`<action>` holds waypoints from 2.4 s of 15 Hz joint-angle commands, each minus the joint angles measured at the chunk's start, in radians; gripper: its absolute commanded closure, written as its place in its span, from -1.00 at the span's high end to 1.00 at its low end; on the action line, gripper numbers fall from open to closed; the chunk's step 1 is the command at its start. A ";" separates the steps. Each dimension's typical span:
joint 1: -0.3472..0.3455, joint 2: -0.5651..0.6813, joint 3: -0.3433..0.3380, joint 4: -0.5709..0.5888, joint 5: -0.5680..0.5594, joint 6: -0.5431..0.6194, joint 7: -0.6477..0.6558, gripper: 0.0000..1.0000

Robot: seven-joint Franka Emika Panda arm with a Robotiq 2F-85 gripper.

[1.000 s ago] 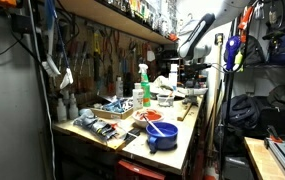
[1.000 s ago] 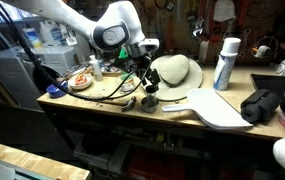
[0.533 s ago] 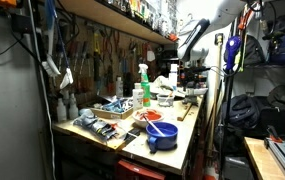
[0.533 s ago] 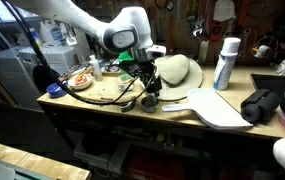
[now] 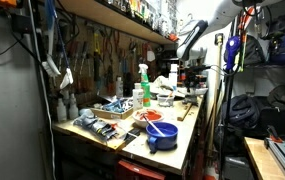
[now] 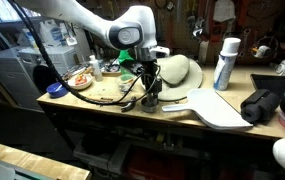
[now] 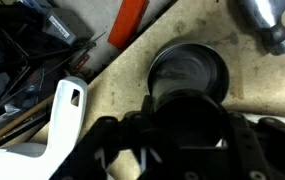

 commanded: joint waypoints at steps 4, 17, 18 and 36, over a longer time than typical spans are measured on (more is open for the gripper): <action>-0.008 -0.151 0.051 -0.062 0.033 -0.023 -0.089 -0.43; 0.191 -0.768 0.116 -0.681 0.032 0.122 -0.512 -0.43; 0.220 -0.798 0.119 -0.712 0.039 0.124 -0.537 -0.43; 0.279 -0.442 0.099 -0.463 0.180 0.423 -0.323 -0.43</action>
